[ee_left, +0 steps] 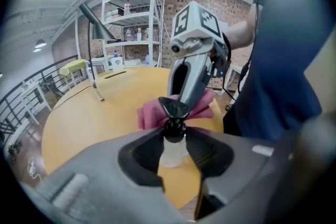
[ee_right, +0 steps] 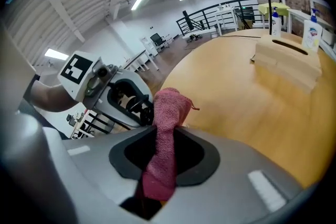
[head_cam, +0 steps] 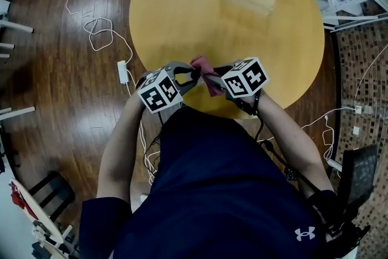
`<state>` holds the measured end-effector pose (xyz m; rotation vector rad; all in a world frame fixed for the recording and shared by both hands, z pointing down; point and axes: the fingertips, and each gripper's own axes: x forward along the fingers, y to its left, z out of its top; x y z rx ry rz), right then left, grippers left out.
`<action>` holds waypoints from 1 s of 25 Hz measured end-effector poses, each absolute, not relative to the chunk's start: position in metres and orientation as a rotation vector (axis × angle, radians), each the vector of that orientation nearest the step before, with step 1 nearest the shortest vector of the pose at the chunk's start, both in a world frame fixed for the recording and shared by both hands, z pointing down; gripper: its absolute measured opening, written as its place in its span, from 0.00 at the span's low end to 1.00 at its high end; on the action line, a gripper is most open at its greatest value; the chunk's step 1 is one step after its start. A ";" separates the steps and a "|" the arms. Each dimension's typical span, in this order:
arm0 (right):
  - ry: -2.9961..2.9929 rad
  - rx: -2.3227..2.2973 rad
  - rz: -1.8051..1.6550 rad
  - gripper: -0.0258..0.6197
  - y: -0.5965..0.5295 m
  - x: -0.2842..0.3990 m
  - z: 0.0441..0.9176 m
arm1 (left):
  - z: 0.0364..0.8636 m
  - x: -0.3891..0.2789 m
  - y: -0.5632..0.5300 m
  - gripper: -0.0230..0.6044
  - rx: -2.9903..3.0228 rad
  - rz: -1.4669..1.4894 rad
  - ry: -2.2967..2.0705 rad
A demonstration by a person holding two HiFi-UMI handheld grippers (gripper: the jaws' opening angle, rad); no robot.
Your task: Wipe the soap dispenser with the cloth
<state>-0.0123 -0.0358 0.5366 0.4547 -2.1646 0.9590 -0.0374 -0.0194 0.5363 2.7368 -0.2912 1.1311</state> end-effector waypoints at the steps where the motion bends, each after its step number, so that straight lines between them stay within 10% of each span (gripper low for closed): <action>1: -2.161 0.471 0.952 0.19 -0.035 -0.008 0.536 | 0.535 -0.039 -0.020 0.25 2.709 1.164 -0.308; 25: -2.042 0.905 1.023 0.19 -0.030 0.073 0.585 | 0.536 -0.027 -0.047 0.25 2.421 1.072 -0.846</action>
